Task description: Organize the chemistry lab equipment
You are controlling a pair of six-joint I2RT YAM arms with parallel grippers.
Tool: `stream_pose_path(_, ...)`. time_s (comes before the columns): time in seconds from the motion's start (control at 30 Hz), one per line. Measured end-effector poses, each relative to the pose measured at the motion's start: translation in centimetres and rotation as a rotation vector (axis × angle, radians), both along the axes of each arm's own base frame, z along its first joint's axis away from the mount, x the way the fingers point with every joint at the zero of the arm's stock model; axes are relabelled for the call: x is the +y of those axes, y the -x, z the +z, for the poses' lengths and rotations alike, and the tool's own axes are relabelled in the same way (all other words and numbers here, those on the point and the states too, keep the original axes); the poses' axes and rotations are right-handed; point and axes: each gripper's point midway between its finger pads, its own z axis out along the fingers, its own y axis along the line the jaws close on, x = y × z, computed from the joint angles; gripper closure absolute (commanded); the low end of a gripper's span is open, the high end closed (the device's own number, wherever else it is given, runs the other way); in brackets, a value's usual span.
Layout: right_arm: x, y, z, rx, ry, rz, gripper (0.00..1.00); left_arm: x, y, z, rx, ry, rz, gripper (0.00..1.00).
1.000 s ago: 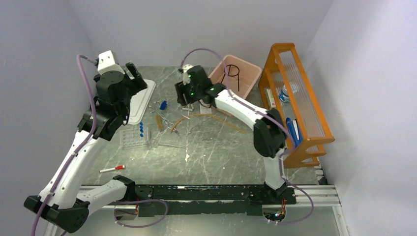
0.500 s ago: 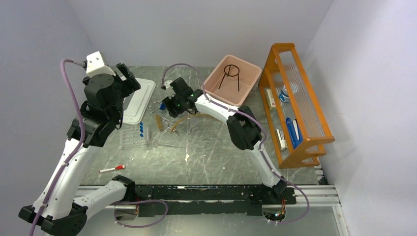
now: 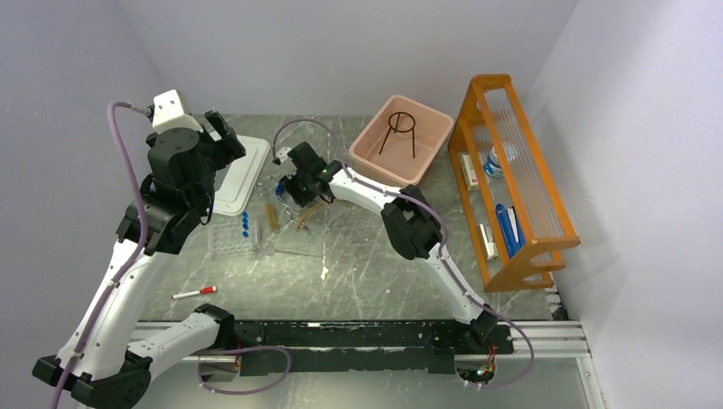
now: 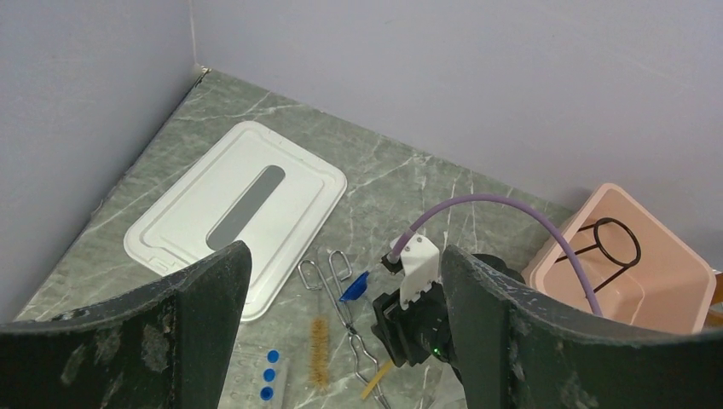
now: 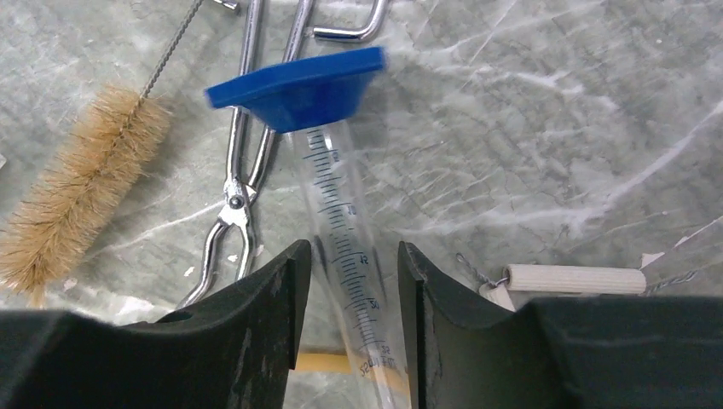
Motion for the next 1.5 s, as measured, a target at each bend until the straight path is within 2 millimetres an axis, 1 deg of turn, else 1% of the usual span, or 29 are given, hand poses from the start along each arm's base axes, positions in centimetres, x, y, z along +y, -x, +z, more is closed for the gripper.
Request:
stream_pose_path(0.1,0.1,-0.4,0.0,-0.028,0.012,0.016,0.68,0.0,0.0,-0.2,0.007,-0.003,-0.002,0.14)
stream_pose_path(0.17,0.2,-0.6,0.1,-0.041,0.015,0.027,0.72,-0.1,-0.1,-0.3,0.011,-0.004,-0.005,0.14)
stream_pose_path(0.37,0.9,-0.6,0.6,-0.059,-0.011,0.043,0.76,-0.4,-0.2,-0.6,0.024,-0.009,-0.018,0.14)
stream_pose_path(0.47,1.3,-0.6,2.1,-0.064,-0.052,0.035,0.76,-0.4,-0.3,-0.7,0.028,-0.017,-0.018,0.14)
stream_pose_path(0.53,1.9,-0.8,3.9,-0.079,-0.097,0.024,0.76,-0.4,-0.3,-0.7,0.029,-0.022,-0.019,0.14)
stream_pose_path(0.6,2.4,-1.0,6.7,-0.103,-0.156,0.010,0.76,-0.4,-0.3,-0.7,0.029,-0.024,-0.020,0.14)
stream_pose_path(0.7,3.1,-1.4,12.4,-0.160,-0.267,-0.014,0.76,-0.4,-0.3,-0.7,0.028,-0.024,-0.021,0.14)
stream_pose_path(0.73,3.1,-1.5,13.9,-0.175,-0.295,-0.024,0.76,-0.4,-0.3,-0.7,0.028,-0.024,-0.021,0.14)
stream_pose_path(0.77,3.0,-1.6,16.2,-0.196,-0.336,-0.038,0.76,-0.4,-0.3,-0.6,0.028,-0.023,-0.021,0.14)
stream_pose_path(0.83,2.8,-1.8,19.9,-0.230,-0.403,-0.064,0.76,-0.4,-0.3,-0.6,0.027,-0.023,-0.022,0.14)
stream_pose_path(0.87,2.5,-1.9,21.3,-0.243,-0.428,-0.079,0.76,-0.4,-0.3,-0.6,0.027,-0.023,-0.022,0.14)
stream_pose_path(0.9,1.9,-2.1,23.2,-0.257,-0.462,-0.101,0.76,-0.4,-0.3,-0.6,0.026,-0.022,-0.024,0.14)
stream_pose_path(0.97,0.4,-2.6,25.5,-0.274,-0.503,-0.152,0.76,-0.5,-0.2,-0.5,0.024,-0.020,-0.027,0.14)
stream_pose_path(1.0,-0.8,-3.1,26.5,-0.282,-0.520,-0.190,0.76,-0.5,-0.2,-0.5,0.023,-0.020,-0.029,0.14)
stream_pose_path(1.03,-2.0,-3.5,27.0,-0.286,-0.528,-0.223,0.76,-0.5,-0.1,-0.5,0.022,-0.019,-0.030,0.14)
stream_pose_path(1.1,-5.4,-4.6,28.1,-0.297,-0.540,-0.323,0.76,-0.6,-0.1,-0.4,0.019,-0.016,-0.037,0.14)
stream_pose_path(1.2,-10.9,-6.5,28.9,-0.319,-0.547,-0.497,0.76,-0.8,-0.1,-0.4,0.018,-0.012,-0.051,0.14)
stream_pose_path(1.27,-15.0,-7.7,29.2,-0.338,-0.545,-0.649,0.76,-1.0,-0.1,-0.4,0.019,-0.008,-0.059,0.14)
stream_pose_path(1.3,-16.3,-8.0,29.2,-0.342,-0.544,-0.699,0.76,-1.1,-0.1,-0.4,0.019,-0.006,-0.065,0.14)
stream_pose_path(1.33,-18.0,-8.4,29.2,-0.349,-0.546,-0.767,0.76,-1.2,-0.1,-0.5,0.020,-0.005,-0.071,0.14)
stream_pose_path(1.37,-19.9,-8.6,28.9,-0.352,-0.544,-0.846,0.76,-1.3,-0.1,-0.5,0.020,-0.004,-0.076,0.14)
stream_pose_path(1.5,-25.5,-9.4,27.1,-0.355,-0.515,-1.083,0.76,-1.8,-0.4,-0.8,0.028,-0.002,-0.098,0.14)
